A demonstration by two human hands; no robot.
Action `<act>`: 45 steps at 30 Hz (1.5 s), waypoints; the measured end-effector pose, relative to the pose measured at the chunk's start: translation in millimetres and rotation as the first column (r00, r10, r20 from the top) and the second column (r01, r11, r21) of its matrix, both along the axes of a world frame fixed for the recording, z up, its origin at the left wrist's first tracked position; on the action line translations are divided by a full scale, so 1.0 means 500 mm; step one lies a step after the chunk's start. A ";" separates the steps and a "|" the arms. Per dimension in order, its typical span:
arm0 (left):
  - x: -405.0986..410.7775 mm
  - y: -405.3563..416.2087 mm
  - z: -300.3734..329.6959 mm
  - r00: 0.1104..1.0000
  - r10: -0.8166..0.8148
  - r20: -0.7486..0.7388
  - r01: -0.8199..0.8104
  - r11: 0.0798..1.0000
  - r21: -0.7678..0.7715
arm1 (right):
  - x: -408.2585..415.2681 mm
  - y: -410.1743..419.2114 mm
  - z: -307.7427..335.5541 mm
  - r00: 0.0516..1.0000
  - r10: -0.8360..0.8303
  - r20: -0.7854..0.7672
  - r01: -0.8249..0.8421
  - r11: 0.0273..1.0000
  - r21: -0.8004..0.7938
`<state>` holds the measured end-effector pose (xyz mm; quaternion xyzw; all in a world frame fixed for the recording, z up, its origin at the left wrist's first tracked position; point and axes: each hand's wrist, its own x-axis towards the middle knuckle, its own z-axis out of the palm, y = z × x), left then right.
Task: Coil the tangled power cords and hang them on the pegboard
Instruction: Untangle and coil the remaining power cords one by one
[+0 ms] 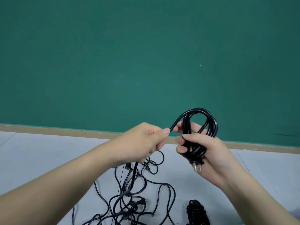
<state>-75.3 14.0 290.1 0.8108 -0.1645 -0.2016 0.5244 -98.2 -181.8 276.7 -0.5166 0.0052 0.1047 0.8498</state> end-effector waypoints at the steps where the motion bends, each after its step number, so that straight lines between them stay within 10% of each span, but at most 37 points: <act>1: -0.005 -0.007 -0.009 1.000 -0.010 0.005 0.010 0.999 0.049 | -0.001 0.002 -0.001 1.000 0.016 0.013 -0.015 0.999 -0.052; 9: -0.027 -0.037 -0.038 0.992 -0.119 0.038 0.112 0.983 0.148 | -0.018 0.014 0.005 0.997 0.052 0.054 -0.034 0.953 -0.301; 17: -0.003 -0.008 -0.007 0.981 -0.092 0.168 0.045 0.964 0.263 | 0.023 -0.073 0.055 0.974 -0.182 -0.135 0.225 0.858 0.462; 22: 0.009 0.031 0.031 0.952 -0.075 0.296 0.012 0.978 0.210 | 0.030 -0.109 0.047 0.956 -0.267 -0.120 0.291 0.907 0.303; 28: -0.009 0.037 0.067 0.898 0.009 0.440 0.011 0.999 -0.044 | 0.003 -0.066 0.028 0.996 0.021 -0.084 -0.015 0.997 0.071; 37: -0.015 0.019 0.042 0.960 -0.024 0.278 0.042 0.997 -0.060 | -0.028 0.022 0.006 0.921 0.388 -0.030 -0.369 0.844 -0.389; 45: -0.006 0.039 0.040 0.972 0.022 0.234 -0.021 1.000 -0.006 | -0.028 0.043 -0.016 0.904 0.427 -0.013 -0.421 0.887 -0.189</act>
